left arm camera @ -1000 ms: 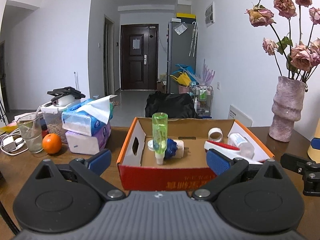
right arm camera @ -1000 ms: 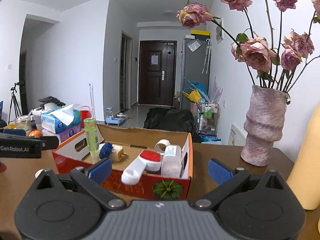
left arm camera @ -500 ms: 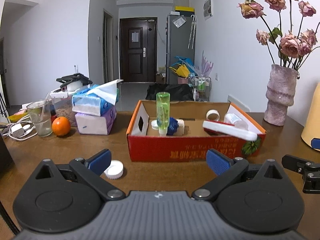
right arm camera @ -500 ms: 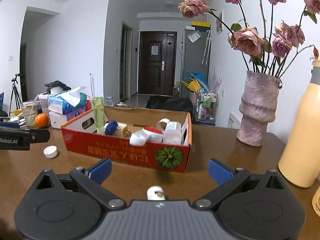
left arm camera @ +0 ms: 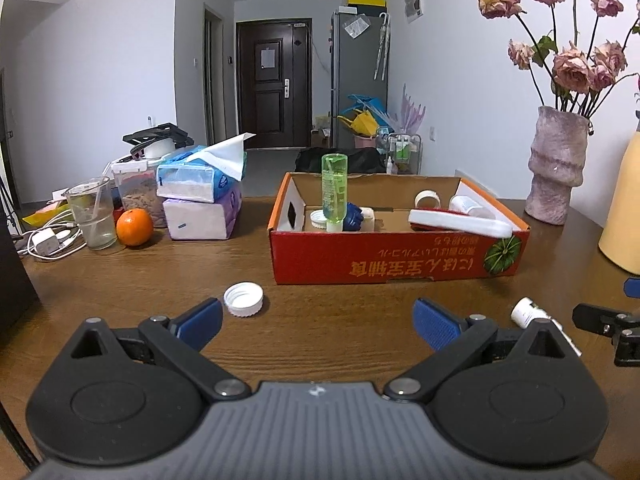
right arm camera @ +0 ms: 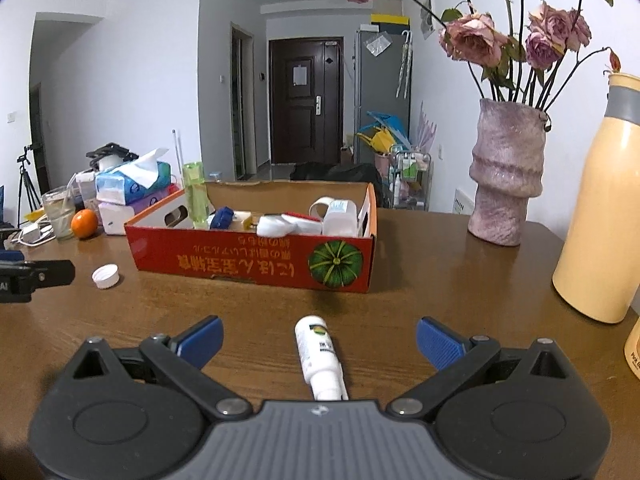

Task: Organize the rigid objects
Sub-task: 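Grasp the white spray bottle lying on the table with the right gripper, then grasp the white bottle cap with the left gripper while the right holds the spray bottle, then carry the white cap and spray bottle over the cardboard box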

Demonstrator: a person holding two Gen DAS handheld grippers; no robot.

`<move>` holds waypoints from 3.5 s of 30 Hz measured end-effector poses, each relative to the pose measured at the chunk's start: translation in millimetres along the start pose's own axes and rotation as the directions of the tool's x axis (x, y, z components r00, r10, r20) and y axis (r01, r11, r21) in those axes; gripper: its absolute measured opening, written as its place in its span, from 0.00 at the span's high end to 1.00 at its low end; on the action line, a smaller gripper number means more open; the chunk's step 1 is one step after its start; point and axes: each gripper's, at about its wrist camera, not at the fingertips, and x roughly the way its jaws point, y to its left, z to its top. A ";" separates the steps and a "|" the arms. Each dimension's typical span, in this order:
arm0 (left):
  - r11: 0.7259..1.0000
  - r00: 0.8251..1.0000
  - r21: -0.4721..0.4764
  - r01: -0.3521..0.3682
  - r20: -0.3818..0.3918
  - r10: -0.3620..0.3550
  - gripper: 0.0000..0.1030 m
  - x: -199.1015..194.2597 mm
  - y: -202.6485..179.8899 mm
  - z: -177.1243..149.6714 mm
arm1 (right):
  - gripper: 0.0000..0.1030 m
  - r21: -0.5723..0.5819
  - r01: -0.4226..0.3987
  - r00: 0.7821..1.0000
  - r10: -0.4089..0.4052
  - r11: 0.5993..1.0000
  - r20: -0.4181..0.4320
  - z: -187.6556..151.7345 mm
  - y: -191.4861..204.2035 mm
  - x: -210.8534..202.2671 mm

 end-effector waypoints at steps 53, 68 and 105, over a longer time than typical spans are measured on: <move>0.994 0.985 -0.068 -0.090 -0.156 0.078 0.00 82.0 51.5 -5.3 | 0.74 0.061 0.008 1.000 -0.008 0.998 -0.013 -13.1 -4.5 59.5; 0.991 0.973 -0.062 -0.120 -0.205 0.105 0.03 136.1 66.5 6.3 | 0.74 0.091 0.056 0.998 -0.058 0.994 0.020 -11.4 -3.1 61.0; 0.996 0.988 -0.046 -0.073 -0.139 0.066 0.60 128.3 56.6 12.6 | 0.74 0.101 0.045 0.998 -0.050 0.994 0.046 -11.6 7.3 56.0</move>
